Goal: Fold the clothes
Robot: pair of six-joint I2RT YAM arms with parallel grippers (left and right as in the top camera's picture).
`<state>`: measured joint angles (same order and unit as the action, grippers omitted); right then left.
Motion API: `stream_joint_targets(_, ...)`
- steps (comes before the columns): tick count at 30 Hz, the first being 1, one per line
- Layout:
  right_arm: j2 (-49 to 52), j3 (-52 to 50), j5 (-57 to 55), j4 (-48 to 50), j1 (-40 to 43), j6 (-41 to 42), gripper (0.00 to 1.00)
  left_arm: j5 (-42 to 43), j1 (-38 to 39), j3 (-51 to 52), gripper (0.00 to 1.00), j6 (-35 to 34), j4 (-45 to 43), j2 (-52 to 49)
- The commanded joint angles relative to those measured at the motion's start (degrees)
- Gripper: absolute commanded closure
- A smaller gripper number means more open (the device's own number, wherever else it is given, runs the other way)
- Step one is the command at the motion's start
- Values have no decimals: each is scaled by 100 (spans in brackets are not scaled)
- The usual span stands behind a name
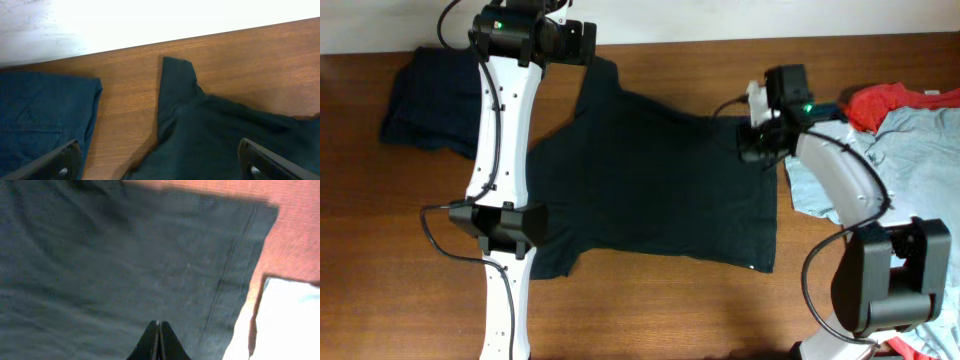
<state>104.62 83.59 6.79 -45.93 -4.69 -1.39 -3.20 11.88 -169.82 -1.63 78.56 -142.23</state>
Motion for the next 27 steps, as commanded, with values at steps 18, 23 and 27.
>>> stream_joint_targets(18,957,341,-17,570,22,-24,96,44,11,-4,1,-72,4,-24)
stream_joint_targets(23,1325,343,-284,938,22,48,96,44,11,-4,1,-72,4,-26)
stream_joint_targets(27,1547,343,-299,1202,22,83,96,44,11,-4,1,-72,4,-24)
